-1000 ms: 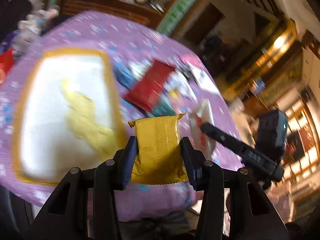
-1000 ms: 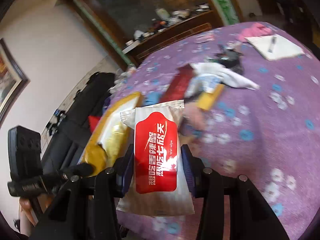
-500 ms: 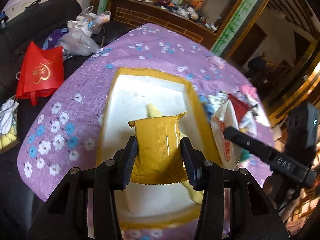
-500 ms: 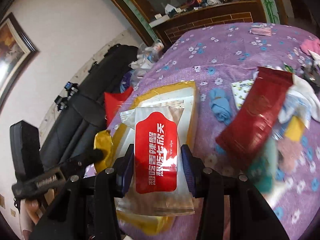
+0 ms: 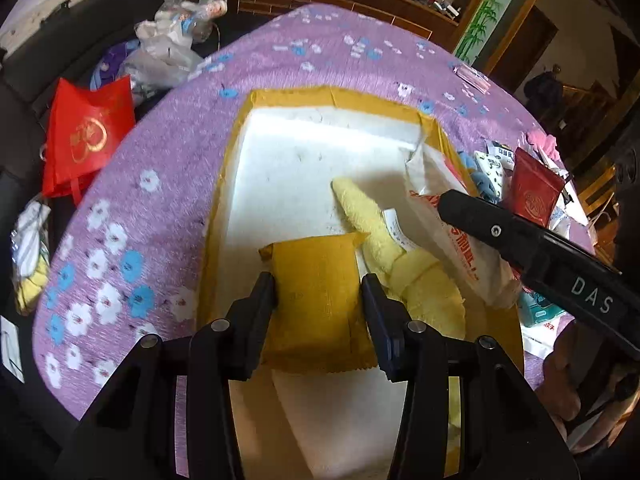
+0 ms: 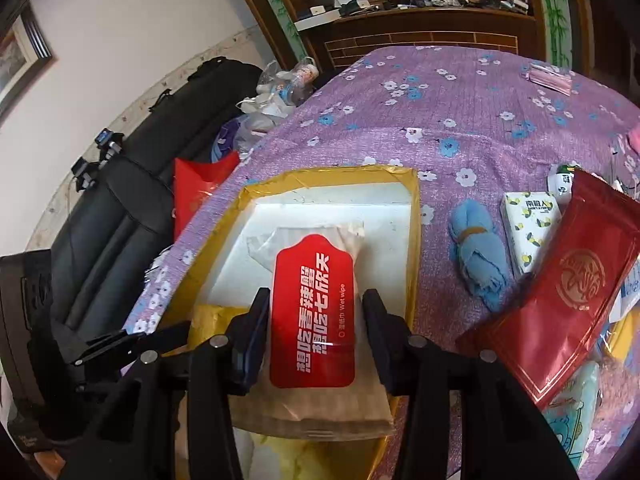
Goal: Organize soft objects
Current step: 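Lower both held packs into the tray and open both grippers, then grasp the teal tissue pack with the left gripper while the right grasps the pink fluffy ball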
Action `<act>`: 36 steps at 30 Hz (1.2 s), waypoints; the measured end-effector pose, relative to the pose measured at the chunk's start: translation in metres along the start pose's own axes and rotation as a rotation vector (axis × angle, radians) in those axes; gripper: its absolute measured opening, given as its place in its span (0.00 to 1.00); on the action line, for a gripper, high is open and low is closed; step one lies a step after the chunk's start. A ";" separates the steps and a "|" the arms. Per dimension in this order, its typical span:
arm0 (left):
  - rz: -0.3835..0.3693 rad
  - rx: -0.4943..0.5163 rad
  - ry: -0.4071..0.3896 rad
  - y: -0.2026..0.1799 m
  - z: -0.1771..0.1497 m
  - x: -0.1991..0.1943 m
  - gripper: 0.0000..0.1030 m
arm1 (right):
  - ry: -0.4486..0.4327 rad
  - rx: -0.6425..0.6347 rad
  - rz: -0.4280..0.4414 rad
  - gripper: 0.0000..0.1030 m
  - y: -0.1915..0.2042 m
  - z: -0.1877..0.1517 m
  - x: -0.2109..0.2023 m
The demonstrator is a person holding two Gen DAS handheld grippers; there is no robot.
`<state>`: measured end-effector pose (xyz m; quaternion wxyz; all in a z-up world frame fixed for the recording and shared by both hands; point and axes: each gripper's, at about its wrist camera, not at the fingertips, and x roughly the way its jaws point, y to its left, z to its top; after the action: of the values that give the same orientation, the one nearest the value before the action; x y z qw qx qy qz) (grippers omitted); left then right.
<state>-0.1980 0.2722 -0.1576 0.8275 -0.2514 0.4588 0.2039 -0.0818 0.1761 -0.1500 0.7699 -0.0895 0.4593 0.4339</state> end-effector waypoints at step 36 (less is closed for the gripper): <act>-0.288 0.242 0.010 -0.186 -0.056 -0.022 0.63 | -0.173 0.449 0.180 0.78 -0.155 -0.134 -0.157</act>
<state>-0.1402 0.0892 -0.1220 0.8700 -0.2141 0.4434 0.0254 -0.0816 -0.0814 -0.1424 0.7653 0.1625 0.4827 0.3936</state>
